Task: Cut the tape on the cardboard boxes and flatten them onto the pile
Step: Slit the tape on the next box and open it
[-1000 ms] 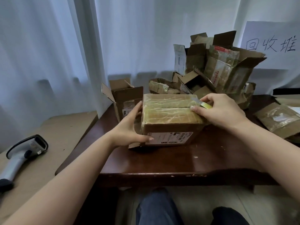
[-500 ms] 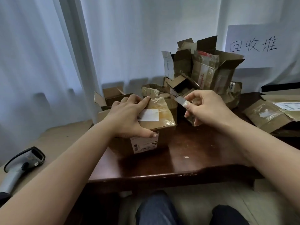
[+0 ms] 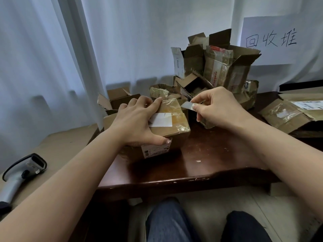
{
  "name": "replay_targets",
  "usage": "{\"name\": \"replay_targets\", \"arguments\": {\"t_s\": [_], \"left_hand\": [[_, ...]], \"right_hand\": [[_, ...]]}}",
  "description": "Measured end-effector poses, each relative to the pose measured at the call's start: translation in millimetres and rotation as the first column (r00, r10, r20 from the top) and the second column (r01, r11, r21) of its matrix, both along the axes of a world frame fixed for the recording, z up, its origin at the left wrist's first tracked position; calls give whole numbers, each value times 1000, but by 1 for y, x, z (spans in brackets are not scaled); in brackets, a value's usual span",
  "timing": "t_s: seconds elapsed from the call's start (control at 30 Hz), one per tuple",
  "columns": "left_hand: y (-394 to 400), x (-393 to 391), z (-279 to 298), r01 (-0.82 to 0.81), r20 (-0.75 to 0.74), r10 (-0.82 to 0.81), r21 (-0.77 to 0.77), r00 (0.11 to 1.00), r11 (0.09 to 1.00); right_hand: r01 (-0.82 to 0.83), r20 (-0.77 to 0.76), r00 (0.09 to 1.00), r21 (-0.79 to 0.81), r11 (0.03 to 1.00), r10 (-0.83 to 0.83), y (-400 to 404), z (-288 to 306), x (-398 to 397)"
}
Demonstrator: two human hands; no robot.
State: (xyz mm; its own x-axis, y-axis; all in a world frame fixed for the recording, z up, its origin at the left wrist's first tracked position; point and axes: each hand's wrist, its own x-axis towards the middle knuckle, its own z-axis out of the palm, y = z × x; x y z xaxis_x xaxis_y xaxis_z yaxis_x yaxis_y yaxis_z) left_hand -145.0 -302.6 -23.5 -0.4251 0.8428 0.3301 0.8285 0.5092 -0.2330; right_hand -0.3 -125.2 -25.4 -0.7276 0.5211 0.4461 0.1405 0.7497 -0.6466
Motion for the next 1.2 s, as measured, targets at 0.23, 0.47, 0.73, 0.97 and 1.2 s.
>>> {"name": "replay_targets", "arguments": {"t_s": [0.23,0.47,0.73,0.97,1.2], "left_hand": [[0,0,0,14,38,-15,19,999,1000],[-2,-2,3,14,135,-18,26,991,1000],[2,-12,9,0,222,-6,29,975,1000],[6,-3,5,206,214,-234,146,948,968],[-1,-3,-2,470,455,-586,351,670,810]], "right_hand": [[-53,-33,998,-95,994,50,-1,-1,-1],[-63,33,997,-38,997,65,-4,0,4],[-137,134,980,-64,989,144,-10,4,32],[-41,-51,998,-158,987,34,16,12,39],[-92,-151,985,-26,995,87,17,5,38]]}}
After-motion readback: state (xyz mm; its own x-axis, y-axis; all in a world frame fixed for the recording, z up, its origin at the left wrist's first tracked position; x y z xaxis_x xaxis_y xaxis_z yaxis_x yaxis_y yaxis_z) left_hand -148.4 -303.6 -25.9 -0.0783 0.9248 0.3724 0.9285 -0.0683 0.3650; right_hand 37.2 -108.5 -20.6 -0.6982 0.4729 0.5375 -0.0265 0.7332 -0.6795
